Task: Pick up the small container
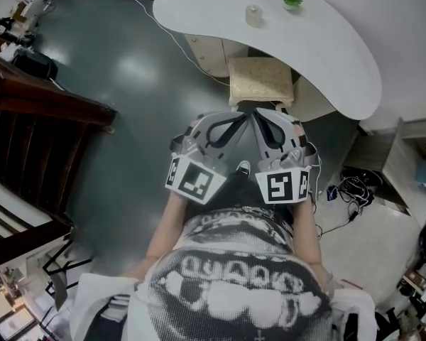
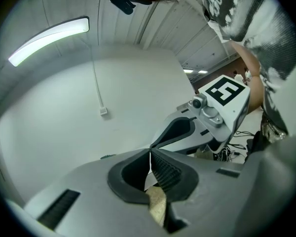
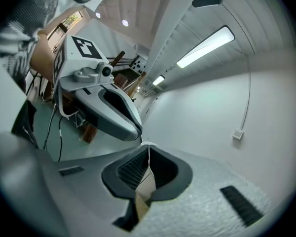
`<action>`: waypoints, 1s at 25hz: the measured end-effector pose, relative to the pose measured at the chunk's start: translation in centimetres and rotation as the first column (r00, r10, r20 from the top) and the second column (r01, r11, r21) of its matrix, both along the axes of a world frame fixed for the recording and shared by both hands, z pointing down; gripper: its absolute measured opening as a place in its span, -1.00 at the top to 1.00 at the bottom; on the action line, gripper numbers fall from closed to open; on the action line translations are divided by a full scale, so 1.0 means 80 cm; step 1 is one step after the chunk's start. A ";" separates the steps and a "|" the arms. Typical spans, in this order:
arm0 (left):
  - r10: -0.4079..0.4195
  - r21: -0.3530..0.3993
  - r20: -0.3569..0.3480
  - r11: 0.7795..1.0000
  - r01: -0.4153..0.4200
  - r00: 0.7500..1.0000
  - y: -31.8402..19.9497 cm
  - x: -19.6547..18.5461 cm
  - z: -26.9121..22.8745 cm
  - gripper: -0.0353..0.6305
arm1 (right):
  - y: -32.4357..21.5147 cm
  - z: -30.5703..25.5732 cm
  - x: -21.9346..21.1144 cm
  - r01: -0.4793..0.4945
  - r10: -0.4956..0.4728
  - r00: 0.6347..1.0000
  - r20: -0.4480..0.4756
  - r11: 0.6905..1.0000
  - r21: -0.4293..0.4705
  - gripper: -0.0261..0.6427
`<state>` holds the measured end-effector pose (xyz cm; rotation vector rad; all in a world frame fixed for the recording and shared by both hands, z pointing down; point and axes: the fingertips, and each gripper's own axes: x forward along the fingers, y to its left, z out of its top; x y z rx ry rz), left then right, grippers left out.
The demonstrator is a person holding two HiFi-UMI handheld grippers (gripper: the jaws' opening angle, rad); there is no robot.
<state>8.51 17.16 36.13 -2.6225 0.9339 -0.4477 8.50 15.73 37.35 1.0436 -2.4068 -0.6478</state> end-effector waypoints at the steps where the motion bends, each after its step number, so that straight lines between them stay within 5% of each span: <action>1: 0.001 -0.002 0.003 1.000 -0.001 1.000 -0.002 0.004 0.002 0.88 | -0.003 0.001 0.003 0.002 -0.002 1.000 0.001 1.000 -0.001 0.90; 15: 0.007 -0.014 0.038 1.000 -0.006 0.999 -0.036 0.011 0.003 0.88 | -0.045 0.001 0.009 -0.001 0.002 0.999 0.049 1.000 -0.021 0.89; 25: 0.064 -0.012 0.033 0.998 -0.064 0.997 -0.134 -0.023 0.007 0.88 | -0.140 0.008 -0.029 -0.041 0.042 0.998 0.041 0.999 -0.033 0.88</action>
